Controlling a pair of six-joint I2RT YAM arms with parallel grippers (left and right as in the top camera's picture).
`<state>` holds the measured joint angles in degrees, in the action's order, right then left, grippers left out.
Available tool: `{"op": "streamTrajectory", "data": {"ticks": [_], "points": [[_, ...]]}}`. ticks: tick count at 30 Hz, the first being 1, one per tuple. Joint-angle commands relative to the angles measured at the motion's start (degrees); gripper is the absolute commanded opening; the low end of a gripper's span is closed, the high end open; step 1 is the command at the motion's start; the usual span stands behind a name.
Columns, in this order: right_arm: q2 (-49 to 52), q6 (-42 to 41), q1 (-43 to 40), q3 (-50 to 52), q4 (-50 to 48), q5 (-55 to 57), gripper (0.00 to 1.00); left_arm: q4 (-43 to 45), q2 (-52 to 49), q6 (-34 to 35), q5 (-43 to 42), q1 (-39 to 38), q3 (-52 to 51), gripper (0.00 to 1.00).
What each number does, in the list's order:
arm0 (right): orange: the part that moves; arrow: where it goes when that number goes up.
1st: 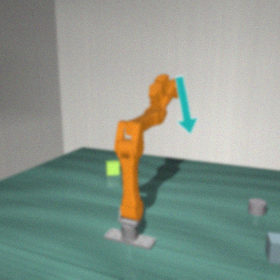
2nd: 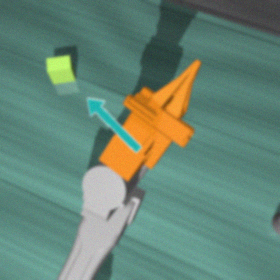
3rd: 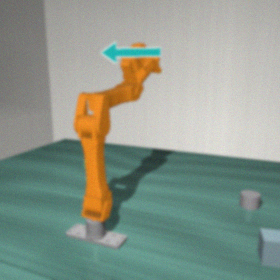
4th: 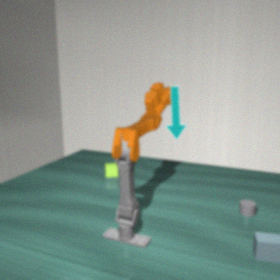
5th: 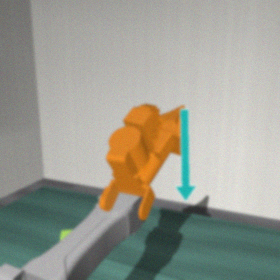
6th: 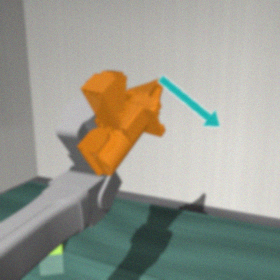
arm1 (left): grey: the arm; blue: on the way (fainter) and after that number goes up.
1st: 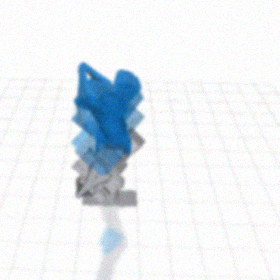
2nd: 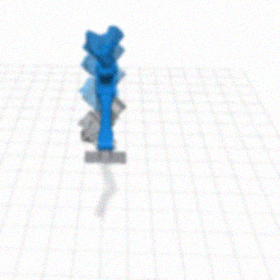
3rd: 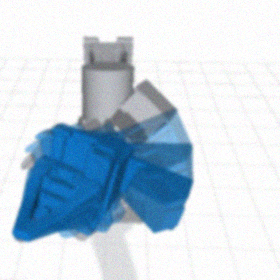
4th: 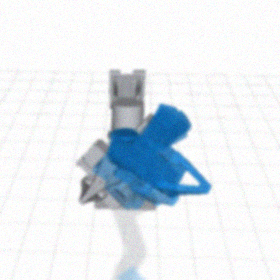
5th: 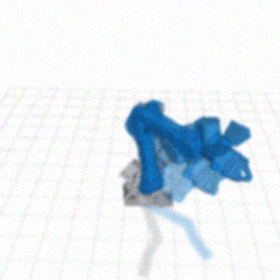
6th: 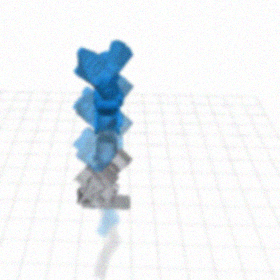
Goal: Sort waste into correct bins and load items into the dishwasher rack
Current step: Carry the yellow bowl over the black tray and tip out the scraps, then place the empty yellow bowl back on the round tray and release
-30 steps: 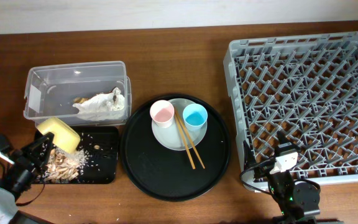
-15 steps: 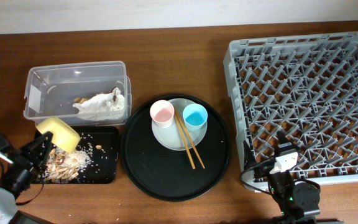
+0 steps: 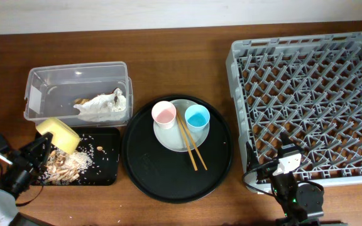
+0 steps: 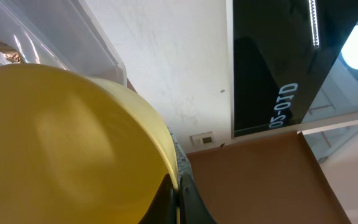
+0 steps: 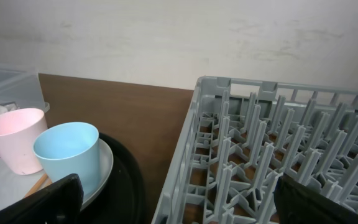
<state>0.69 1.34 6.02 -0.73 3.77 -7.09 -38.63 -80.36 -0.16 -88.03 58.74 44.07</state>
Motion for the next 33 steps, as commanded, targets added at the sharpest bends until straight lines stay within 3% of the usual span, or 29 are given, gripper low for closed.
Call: {"op": "streamTrajectory", "data": {"ticks": [1, 4, 16, 26, 33], "points": [[-0.3, -0.3, 0.3, 0.4, 0.1, 0.1, 0.99, 0.2, 0.7, -0.2, 0.9, -1.4, 0.0, 0.00], [-0.3, -0.3, 0.3, 0.4, 0.1, 0.1, 0.99, 0.2, 0.7, -0.2, 2.0, -4.2, 0.1, 0.00], [-0.3, -0.3, 0.3, 0.4, 0.1, 0.1, 0.99, 0.3, 2.2, 7.1, 25.0, -23.8, 0.7, 0.00], [-0.3, -0.4, 0.3, 0.4, 0.1, 0.1, 0.99, -1.6, 16.5, 12.4, 47.2, -33.9, 1.5, 0.00], [-0.3, -0.3, 0.3, 0.4, 0.1, 0.1, 0.99, -10.1, 26.4, 14.8, 64.2, -51.1, 1.5, 0.00]]}}
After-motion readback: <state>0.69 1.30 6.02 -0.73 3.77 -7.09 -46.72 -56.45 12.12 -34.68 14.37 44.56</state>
